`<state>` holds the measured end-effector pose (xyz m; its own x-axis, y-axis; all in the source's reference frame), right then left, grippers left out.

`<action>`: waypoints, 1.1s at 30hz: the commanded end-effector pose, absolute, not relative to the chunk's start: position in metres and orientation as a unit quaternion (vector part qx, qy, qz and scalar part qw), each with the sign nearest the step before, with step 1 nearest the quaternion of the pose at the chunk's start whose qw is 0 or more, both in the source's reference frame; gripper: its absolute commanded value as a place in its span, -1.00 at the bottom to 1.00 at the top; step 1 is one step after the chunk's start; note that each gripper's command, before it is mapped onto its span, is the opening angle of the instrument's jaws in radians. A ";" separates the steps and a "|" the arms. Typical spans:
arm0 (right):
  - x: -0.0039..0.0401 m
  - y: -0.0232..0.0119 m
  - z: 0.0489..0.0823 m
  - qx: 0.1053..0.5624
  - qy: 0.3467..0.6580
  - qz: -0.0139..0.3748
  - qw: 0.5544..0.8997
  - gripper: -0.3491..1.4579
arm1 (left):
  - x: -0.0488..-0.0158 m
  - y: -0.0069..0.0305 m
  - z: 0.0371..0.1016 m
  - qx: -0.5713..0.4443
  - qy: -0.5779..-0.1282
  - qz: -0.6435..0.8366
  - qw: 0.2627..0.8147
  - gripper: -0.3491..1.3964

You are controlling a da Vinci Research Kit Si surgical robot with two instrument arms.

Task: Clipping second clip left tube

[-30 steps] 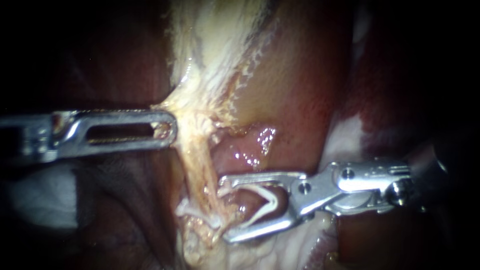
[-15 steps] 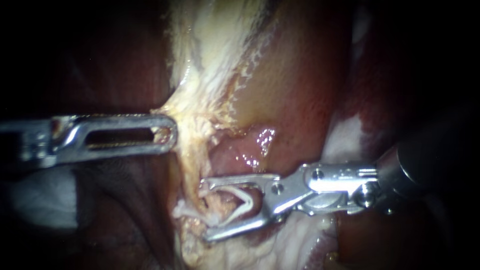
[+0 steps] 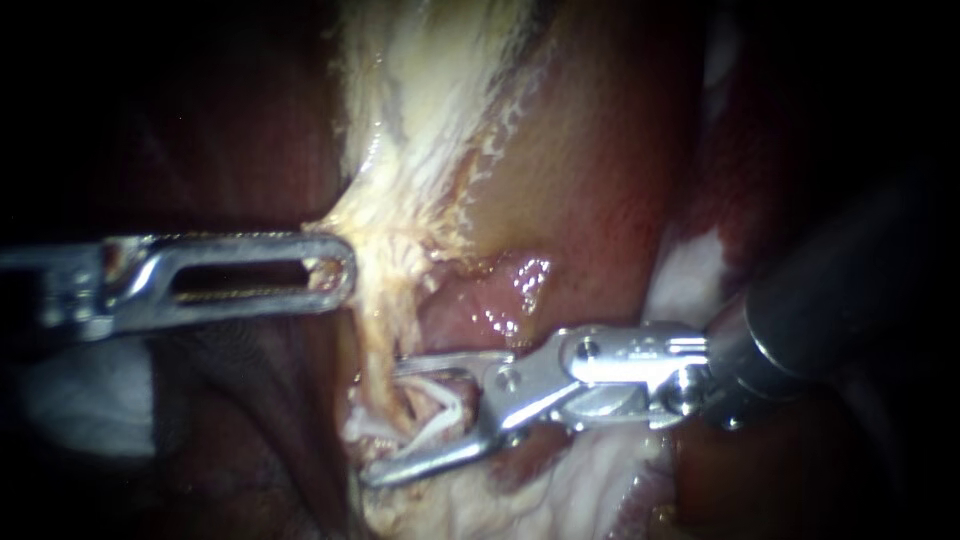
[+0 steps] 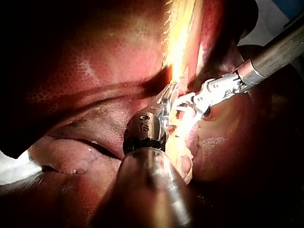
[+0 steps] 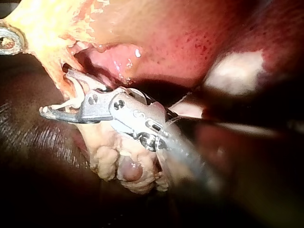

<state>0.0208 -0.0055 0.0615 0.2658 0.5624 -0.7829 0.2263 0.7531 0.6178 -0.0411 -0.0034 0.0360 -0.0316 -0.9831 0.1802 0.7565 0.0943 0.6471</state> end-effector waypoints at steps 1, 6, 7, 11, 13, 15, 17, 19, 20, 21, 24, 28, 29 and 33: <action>0.0209 -0.0055 0.0615 0.332 0.595 0.116 0.723 0.04 | -0.0411 -0.0034 0.0360 0.183 -0.310 -0.648 0.671 -1.00; 0.0216 -0.0057 0.0617 0.336 0.595 0.113 0.721 0.04 | -0.0411 -0.0034 0.0360 0.183 -0.310 -0.648 0.671 -1.00; 0.0217 -0.0057 0.0617 0.336 0.596 0.112 0.721 0.04 | -0.0411 -0.0034 0.0360 0.182 -0.310 -0.648 0.671 -1.00; 0.0220 -0.0058 0.0618 0.347 0.596 0.109 0.716 0.03 | -0.0411 -0.0034 0.0360 0.182 -0.310 -0.648 0.671 -1.00; 0.0221 -0.0058 0.0618 0.354 0.595 0.109 0.713 0.02 | -0.0411 -0.0034 0.0360 0.182 -0.310 -0.648 0.671 -1.00; 0.0222 -0.0058 0.0618 0.357 0.595 0.108 0.712 0.01 | -0.0411 -0.0034 0.0360 0.182 -0.310 -0.648 0.671 -1.00; 0.0222 -0.0058 0.0618 0.357 0.595 0.108 0.712 -0.02 | -0.0411 -0.0034 0.0360 0.182 -0.310 -0.648 0.671 -1.00; 0.0221 -0.0058 0.0618 0.357 0.595 0.107 0.712 -0.08 | -0.0411 -0.0034 0.0360 0.183 -0.310 -0.648 0.671 -1.00; 0.0220 -0.0058 0.0618 0.358 0.595 0.107 0.712 -0.13 | -0.0411 -0.0034 0.0360 0.183 -0.310 -0.648 0.671 -1.00; 0.0217 -0.0058 0.0618 0.358 0.595 0.106 0.711 -0.36 | -0.0411 -0.0034 0.0360 0.183 -0.310 -0.648 0.672 -1.00; 0.0210 -0.0056 0.0619 0.356 0.595 0.108 0.713 -1.00 | -0.0411 -0.0034 0.0360 0.183 -0.310 -0.648 0.672 -1.00; 0.0207 -0.0050 0.0624 0.360 0.584 0.136 0.714 -1.00 | -0.0411 -0.0033 0.0361 0.183 -0.310 -0.647 0.672 -1.00; 0.0207 -0.0050 0.0625 0.363 0.581 0.140 0.715 -1.00 | -0.0410 -0.0033 0.0361 0.183 -0.310 -0.647 0.672 -1.00; 0.0208 -0.0053 0.0627 0.366 0.573 0.138 0.721 -1.00 | -0.0410 -0.0033 0.0361 0.183 -0.310 -0.647 0.672 -1.00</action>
